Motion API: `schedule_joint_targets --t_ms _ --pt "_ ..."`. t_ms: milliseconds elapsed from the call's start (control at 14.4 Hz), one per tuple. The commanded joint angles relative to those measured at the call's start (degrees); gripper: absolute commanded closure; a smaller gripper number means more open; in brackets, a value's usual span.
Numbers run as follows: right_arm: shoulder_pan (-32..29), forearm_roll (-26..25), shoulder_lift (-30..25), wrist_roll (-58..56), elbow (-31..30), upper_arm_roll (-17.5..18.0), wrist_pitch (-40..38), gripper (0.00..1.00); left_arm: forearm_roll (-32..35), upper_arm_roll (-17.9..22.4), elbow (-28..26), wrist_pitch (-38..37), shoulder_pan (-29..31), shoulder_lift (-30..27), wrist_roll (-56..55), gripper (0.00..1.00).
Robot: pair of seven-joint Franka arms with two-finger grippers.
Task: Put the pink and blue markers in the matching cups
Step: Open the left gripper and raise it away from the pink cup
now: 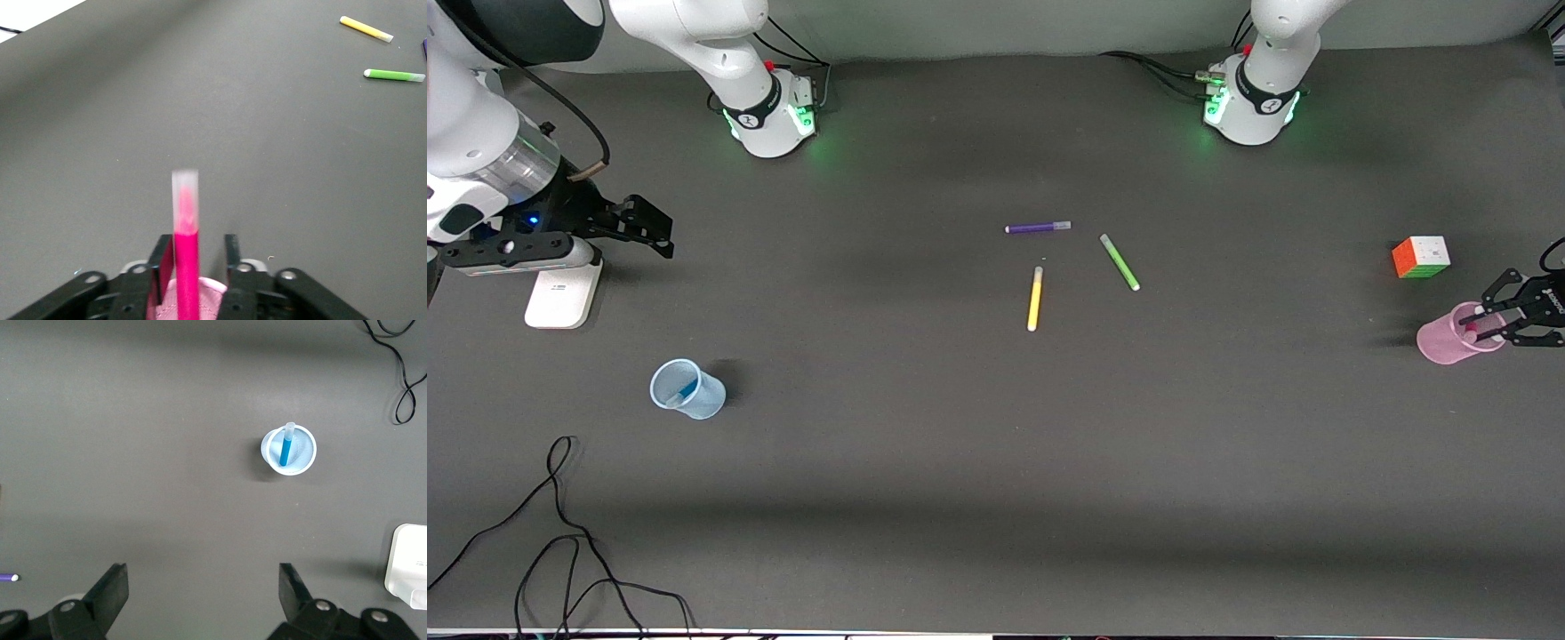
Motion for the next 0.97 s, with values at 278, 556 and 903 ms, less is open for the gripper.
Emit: schedule_joint_targets --t_ms 278,556,903 --pt "-1.1 4.6 -1.7 1.1 -0.6 0.4 -0.3 0.00 -1.1 -0.3 1.9 -0.7 -0.4 -1.2 -0.7 0.01" --pt "-1.2 4.6 -1.3 1.1 -0.4 0.3 -0.3 0.00 10.4 -0.3 6.5 -0.8 -5.3 -6.1 -25.7 0.01" --pt "-1.2 4.6 -0.6 0.9 -0.2 0.3 -0.3 0.00 27.5 -0.4 6.1 -3.5 -16.6 -17.5 -59.0 0.01"
